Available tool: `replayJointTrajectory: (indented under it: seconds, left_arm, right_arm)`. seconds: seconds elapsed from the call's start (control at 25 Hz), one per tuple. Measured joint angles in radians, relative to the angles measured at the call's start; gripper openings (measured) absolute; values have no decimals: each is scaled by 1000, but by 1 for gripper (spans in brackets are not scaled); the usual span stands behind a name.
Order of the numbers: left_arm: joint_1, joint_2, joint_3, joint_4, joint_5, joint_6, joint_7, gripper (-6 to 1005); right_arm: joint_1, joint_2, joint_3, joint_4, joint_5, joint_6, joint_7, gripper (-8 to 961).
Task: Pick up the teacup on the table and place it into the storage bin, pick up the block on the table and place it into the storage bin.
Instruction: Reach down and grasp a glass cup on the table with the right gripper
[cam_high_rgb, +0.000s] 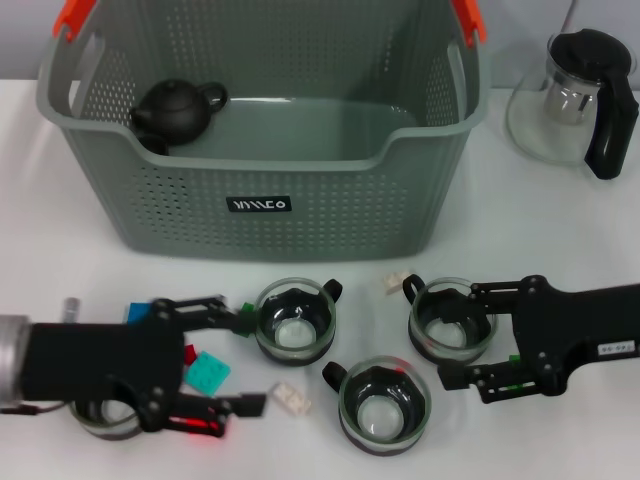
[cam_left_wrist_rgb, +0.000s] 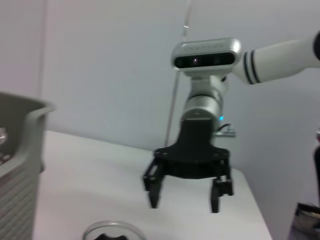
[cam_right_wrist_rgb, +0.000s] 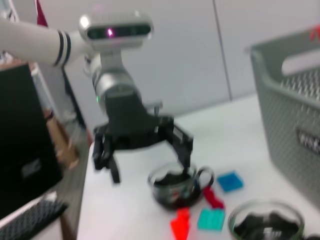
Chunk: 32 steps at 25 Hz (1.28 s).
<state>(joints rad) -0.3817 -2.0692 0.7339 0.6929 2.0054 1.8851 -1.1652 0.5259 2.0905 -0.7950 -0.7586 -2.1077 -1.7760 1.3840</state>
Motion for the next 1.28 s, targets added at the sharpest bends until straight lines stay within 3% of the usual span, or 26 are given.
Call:
replayJointTrajectory:
  seconds: [0.28, 0.44, 0.84, 1.08, 1.28]
  left_arm:
    - [59, 10, -185, 1, 14, 99, -9, 872]
    - [84, 9, -230, -2, 15, 120, -5, 872]
    - [74, 8, -296, -21, 6, 96, -4, 872]
    - [67, 3, -300, -27, 5, 74, 0, 873]
    - [55, 7, -309, -41, 4, 62, 3, 873]
  right_arm:
    - [49, 3, -98, -258, -98, -69, 257, 808]
    - [106, 6, -155, -342, -193, -99, 357, 808]
    - [304, 19, -372, -359, -414, -85, 540, 784]
    - [339, 22, -483, -354, -457, -21, 594, 770]
    - [327, 22, -544, -349, -466, 32, 603, 740]
